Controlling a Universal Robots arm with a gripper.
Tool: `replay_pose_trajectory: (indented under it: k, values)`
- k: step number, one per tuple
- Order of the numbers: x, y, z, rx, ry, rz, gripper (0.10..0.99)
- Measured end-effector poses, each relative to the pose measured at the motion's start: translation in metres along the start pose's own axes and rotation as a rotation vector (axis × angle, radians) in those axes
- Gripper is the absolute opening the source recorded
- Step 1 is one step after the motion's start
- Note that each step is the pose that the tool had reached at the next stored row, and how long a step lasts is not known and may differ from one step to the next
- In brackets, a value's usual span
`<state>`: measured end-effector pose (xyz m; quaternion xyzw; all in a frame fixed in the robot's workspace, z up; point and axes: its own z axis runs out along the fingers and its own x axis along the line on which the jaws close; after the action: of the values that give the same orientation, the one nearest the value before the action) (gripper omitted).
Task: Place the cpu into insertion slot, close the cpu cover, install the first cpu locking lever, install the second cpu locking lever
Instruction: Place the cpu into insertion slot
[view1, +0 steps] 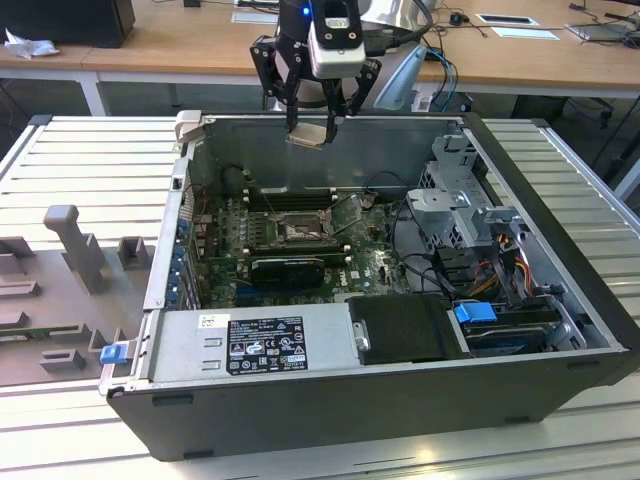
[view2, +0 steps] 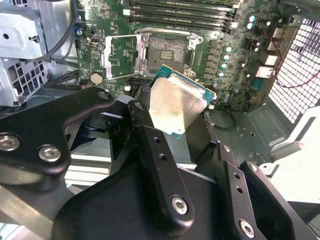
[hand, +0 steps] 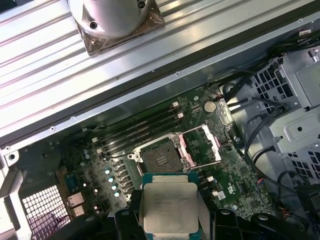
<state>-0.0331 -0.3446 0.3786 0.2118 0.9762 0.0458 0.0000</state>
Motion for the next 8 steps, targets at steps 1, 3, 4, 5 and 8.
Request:
replay_pose_trajectory:
  k: [1,3,4,5,8]
  values:
    - [0.0,0.0,0.0,0.0,-0.0002,0.002,0.525]
    - [0.0,0.0,0.0,0.0,-0.0007,0.008,0.525]
    - [0.0,0.0,0.0,0.0,-0.0009,0.01,0.525]
    - [0.0,0.0,0.0,0.0,-0.0012,0.013,0.525]
    - [0.0,0.0,0.0,0.0,-0.0021,0.023,0.525]
